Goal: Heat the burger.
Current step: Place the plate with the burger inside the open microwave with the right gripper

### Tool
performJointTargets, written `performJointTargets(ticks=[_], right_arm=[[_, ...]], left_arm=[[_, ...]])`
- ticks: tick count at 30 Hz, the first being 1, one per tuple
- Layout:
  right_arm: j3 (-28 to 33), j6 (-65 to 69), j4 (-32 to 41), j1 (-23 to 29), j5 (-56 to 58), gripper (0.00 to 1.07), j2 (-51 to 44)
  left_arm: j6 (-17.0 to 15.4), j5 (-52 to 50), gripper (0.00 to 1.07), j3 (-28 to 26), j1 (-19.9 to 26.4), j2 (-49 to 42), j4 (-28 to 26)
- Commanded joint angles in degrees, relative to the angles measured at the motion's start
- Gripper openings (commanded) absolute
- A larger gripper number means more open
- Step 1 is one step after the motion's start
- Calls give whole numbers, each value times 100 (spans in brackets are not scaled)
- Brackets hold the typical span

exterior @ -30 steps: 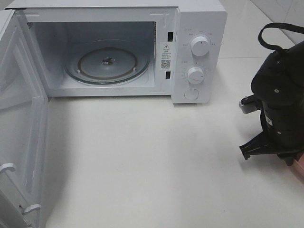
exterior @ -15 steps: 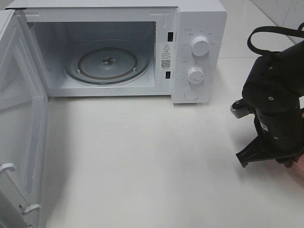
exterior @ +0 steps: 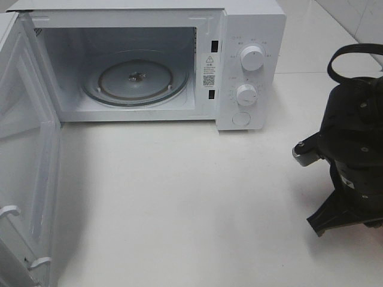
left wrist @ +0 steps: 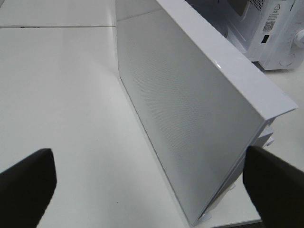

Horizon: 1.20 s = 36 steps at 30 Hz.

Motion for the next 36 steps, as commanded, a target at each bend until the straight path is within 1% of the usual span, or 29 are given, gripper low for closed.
performJointTargets(ticks=[1, 5, 6, 7, 8, 10, 16, 18, 19, 21, 24, 25, 27, 29, 30, 31, 32, 33, 35, 36], right_arm=[[92, 92, -206, 126, 378, 0, -160], [241, 115, -126, 453, 476, 0, -418], [241, 115, -126, 453, 476, 0, -418], [264, 126, -63, 590, 498, 0, -521], [264, 126, -63, 590, 498, 0, -521], [269, 138, 6, 762, 596, 0, -607], [269, 149, 57, 1060, 693, 0, -665], [269, 183, 74, 1306, 779, 0, -699], [269, 183, 74, 1306, 779, 0, -699], [269, 183, 155, 1518, 791, 0, -756], [269, 195, 189, 1656, 831, 0, -785], [269, 206, 201, 1822, 922, 0, -791], [269, 206, 212, 1908, 934, 0, -791], [269, 218, 235, 2160, 1020, 0, -791], [269, 218, 235, 2160, 1020, 0, -791], [269, 223, 241, 2332, 1089, 0, -791], [269, 223, 241, 2332, 1089, 0, -791], [269, 223, 269, 2527, 1129, 0, -791], [269, 223, 298, 2618, 1146, 0, -791], [269, 223, 327, 2767, 1175, 0, -791]], left_arm=[[-17, -34, 100, 11, -29, 6, -17], [-17, -34, 100, 11, -29, 6, -17], [-17, -34, 100, 11, -29, 6, -17], [-17, -34, 100, 11, -29, 6, -17], [-17, -34, 100, 11, -29, 6, -17], [-17, -34, 100, 11, -29, 6, -17], [-17, -34, 100, 11, -29, 6, -17], [-17, -34, 100, 11, -29, 6, -17], [-17, -34, 100, 11, -29, 6, -17], [-17, -34, 100, 11, -29, 6, -17], [-17, -34, 100, 11, -29, 6, -17], [-17, -34, 100, 11, -29, 6, -17], [-17, -34, 100, 11, -29, 6, -17], [-17, -34, 100, 11, -29, 6, -17], [-17, -34, 100, 11, -29, 6, -17], [-17, -34, 100, 11, -29, 6, -17], [-17, -34, 100, 11, -29, 6, -17], [-17, -34, 100, 11, -29, 6, -17], [-17, -34, 100, 11, -29, 6, -17], [-17, -34, 100, 11, -29, 6, -17]])
